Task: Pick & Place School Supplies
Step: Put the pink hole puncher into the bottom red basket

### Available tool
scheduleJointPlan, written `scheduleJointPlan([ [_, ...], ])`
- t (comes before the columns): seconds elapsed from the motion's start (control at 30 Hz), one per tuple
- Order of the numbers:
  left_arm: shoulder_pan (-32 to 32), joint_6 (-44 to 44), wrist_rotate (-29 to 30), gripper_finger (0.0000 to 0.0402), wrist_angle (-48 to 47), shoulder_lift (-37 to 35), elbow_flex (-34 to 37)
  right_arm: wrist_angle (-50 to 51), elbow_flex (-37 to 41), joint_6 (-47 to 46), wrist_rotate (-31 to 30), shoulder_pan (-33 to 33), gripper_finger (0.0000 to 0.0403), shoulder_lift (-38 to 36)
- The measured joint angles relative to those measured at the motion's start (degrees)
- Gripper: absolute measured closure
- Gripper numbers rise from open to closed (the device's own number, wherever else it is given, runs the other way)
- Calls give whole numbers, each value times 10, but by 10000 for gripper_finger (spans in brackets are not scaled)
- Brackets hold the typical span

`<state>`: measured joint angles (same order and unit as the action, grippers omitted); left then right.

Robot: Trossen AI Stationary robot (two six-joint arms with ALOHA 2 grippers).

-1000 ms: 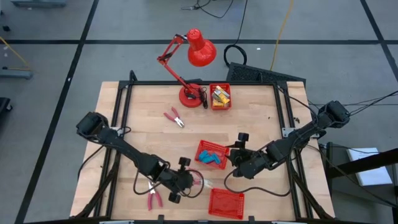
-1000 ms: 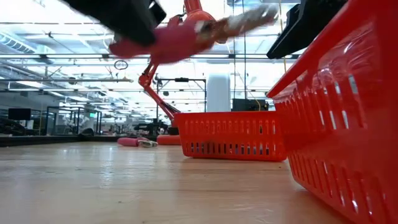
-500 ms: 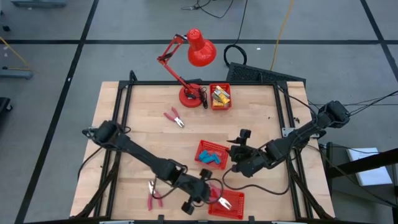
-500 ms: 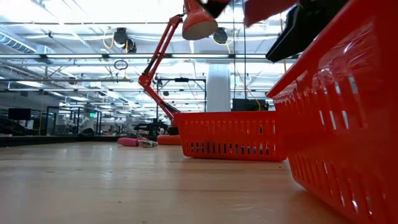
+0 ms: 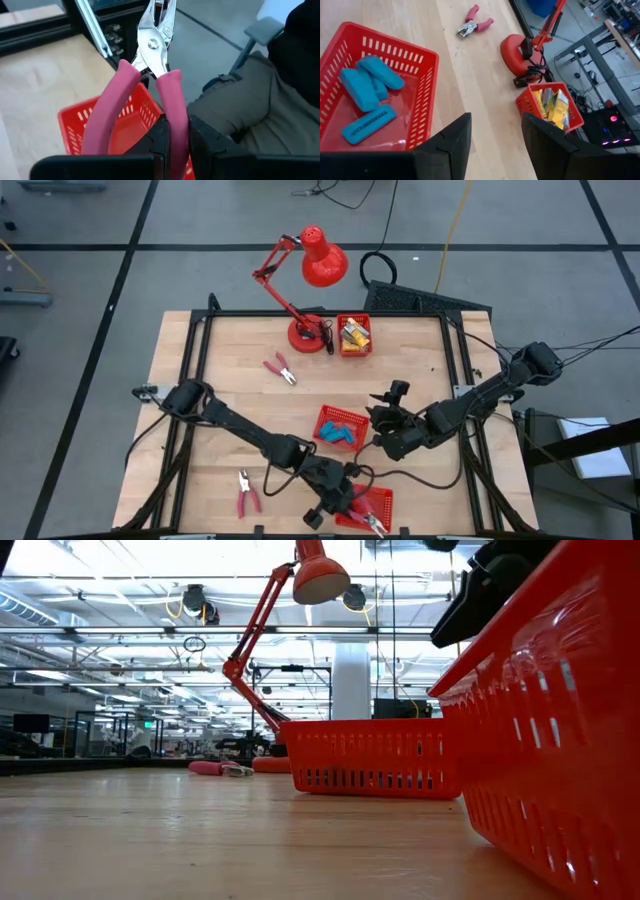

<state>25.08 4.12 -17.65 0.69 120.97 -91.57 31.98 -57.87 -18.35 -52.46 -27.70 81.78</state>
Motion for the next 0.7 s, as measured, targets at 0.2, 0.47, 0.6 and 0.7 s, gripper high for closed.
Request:
scheduleJointPlan([
  [0.2, 0, -8, -24, 361, 49, 10, 0, 0, 0, 7, 0, 0, 239, 0],
  [0.47, -9, -15, 16, 361, 35, 54, 0, 1, 0, 6, 0, 0, 239, 0],
  [0.6, -14, -17, 59, 361, 7, 56, 0, 1, 0, 6, 0, 0, 239, 0],
  [0.7, -19, -22, 69, 361, -11, 55, 0, 1, 0, 6, 0, 0, 239, 0],
])
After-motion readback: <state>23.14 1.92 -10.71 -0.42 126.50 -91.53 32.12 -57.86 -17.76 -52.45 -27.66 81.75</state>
